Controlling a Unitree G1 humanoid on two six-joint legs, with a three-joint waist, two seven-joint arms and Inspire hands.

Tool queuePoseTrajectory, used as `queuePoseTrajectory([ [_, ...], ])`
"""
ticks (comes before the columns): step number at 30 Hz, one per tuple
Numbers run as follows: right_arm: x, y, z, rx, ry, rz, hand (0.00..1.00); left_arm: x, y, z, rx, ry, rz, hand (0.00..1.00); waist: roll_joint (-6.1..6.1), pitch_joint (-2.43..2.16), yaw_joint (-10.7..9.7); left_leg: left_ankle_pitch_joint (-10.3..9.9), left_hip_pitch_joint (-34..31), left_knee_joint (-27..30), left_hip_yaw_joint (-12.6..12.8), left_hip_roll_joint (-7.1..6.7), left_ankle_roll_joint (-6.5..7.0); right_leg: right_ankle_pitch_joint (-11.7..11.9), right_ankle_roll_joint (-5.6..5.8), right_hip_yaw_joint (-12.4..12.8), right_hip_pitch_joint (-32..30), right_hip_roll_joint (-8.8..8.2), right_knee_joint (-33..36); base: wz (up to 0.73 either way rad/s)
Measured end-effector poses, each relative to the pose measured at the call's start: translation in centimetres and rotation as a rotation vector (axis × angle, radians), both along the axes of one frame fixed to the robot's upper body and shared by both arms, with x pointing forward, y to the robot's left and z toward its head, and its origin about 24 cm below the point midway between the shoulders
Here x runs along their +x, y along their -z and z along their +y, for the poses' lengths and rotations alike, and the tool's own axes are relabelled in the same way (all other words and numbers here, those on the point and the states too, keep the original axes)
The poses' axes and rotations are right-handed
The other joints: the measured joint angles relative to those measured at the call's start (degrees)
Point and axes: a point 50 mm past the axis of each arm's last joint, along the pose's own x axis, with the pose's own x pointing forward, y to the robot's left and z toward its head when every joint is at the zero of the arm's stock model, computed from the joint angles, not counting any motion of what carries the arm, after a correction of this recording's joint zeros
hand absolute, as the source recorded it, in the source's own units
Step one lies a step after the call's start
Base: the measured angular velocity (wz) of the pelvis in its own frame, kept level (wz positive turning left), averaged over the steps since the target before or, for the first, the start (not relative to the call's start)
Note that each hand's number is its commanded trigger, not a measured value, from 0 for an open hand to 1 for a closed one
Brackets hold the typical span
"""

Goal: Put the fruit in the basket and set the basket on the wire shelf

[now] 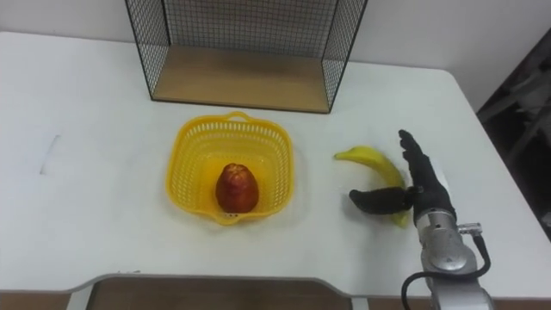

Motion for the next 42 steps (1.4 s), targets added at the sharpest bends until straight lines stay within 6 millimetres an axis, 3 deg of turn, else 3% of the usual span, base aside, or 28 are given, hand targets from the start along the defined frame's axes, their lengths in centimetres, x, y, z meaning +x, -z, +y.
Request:
queuePoseTrajectory([
  [14, 0.0, 1.2, -0.7, 0.053, 0.027, 0.046, 0.00, -0.1, 0.1, 0.0, 0.005, -0.005, 0.014, 0.00, 0.56, 0.17, 0.2, 0.0, 0.9, 0.0, -1.0, -0.03, -0.01, 0.0, 0.00, -0.7, 1.3, -0.01, -0.1, 0.03],
  [22, 0.0, 1.3, -0.7, 0.015, 0.015, 0.057, 0.00, -0.3, 0.1, 0.0, 0.001, -0.005, 0.022, 0.00, 1.56, -0.43, 0.1, 0.0, 1.3, 0.1, -1.6, -0.09, -0.01, 0.0, 0.00, -1.3, 2.0, -0.03, -0.1, 0.04],
  [26, 0.1, 1.2, -0.7, -0.001, 0.010, 0.057, 0.00, -0.4, 0.1, 0.0, 0.001, -0.006, 0.025, 0.00, 1.61, -0.42, 0.1, 0.0, 1.4, 0.1, -1.6, -0.11, -0.01, 0.0, 0.00, -1.3, 2.1, -0.04, -0.1, 0.00],
  [33, 0.3, 1.0, -0.8, -0.133, -0.038, 0.080, 0.00, -1.0, 0.1, 0.0, 0.001, -0.011, 0.037, 0.00, 1.78, -0.15, 0.1, 0.0, 1.4, 0.1, -1.6, -0.12, -0.01, 0.0, 0.00, -1.4, 2.1, -0.06, -0.1, 0.00],
  [42, 1.3, 0.3, -0.6, -0.286, -0.102, 0.085, 0.00, 0.7, 0.0, 0.0, 0.003, 0.002, -0.009, 0.00, 0.93, -0.15, 0.4, 0.0, 1.0, 0.2, -1.7, -0.14, -0.02, 0.0, 0.00, -1.6, 1.7, -0.06, 0.0, 0.00],
])
